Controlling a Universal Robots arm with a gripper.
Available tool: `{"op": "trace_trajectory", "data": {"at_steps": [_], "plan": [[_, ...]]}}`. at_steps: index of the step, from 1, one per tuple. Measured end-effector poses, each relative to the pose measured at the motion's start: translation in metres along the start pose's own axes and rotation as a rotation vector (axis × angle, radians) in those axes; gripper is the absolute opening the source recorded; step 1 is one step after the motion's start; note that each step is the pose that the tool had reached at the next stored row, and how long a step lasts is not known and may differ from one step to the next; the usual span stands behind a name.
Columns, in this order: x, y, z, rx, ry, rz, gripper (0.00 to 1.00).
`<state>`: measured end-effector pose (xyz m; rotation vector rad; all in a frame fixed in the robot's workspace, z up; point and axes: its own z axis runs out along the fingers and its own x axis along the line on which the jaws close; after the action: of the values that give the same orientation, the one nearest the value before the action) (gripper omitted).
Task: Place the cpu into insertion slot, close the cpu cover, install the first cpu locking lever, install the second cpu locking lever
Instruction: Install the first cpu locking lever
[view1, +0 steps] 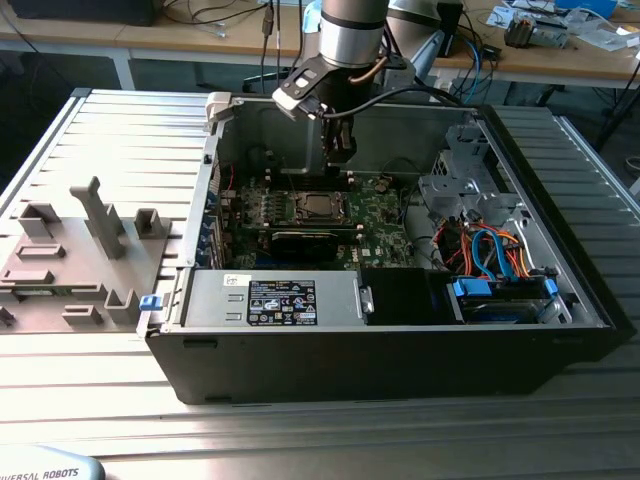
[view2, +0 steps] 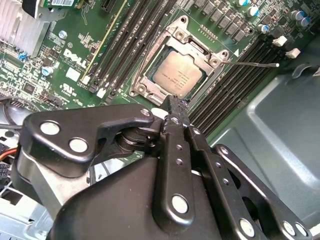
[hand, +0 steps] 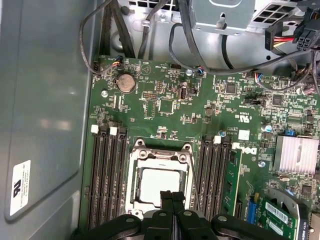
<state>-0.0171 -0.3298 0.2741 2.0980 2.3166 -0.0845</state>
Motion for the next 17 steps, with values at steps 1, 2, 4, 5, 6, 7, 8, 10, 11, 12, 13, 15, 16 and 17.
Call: {"op": "trace_trajectory", "data": {"at_steps": [1,2,4,5,6,7,8,10,11,12,13,15,16,17], "plan": [[0.0000,0.0000,0.0000,-0.0001,0.0000,-0.003,0.11],[0.0000,0.0000,0.0000,-0.0002,-0.0001,-0.004,0.11],[0.0000,0.0000,0.0000,-0.0004,-0.0003,-0.008,0.11],[0.0000,0.0000,0.0000,-0.0005,-0.0003,-0.009,0.11],[0.0000,0.0000,0.0000,-0.0005,-0.0003,-0.011,0.11],[0.0000,0.0000,0.0000,-0.0006,-0.0003,-0.012,0.11],[0.0000,0.0000,0.0000,-0.0006,-0.0004,-0.013,0.11],[0.0000,0.0000,0.0000,-0.0008,-0.0005,-0.018,0.11],[0.0000,0.0000,0.0000,-0.0009,-0.0005,-0.019,0.11],[0.0000,0.0000,0.0000,-0.0010,-0.0006,-0.020,0.11],[0.0000,0.0000,0.0000,-0.0011,-0.0006,-0.022,0.11],[0.0000,0.0000,0.0000,-0.0012,-0.0008,-0.026,0.11],[0.0000,0.0000,0.0000,-0.0013,-0.0008,-0.027,0.11],[0.0000,0.0000,0.0000,-0.0013,-0.0008,-0.029,0.11]]}}
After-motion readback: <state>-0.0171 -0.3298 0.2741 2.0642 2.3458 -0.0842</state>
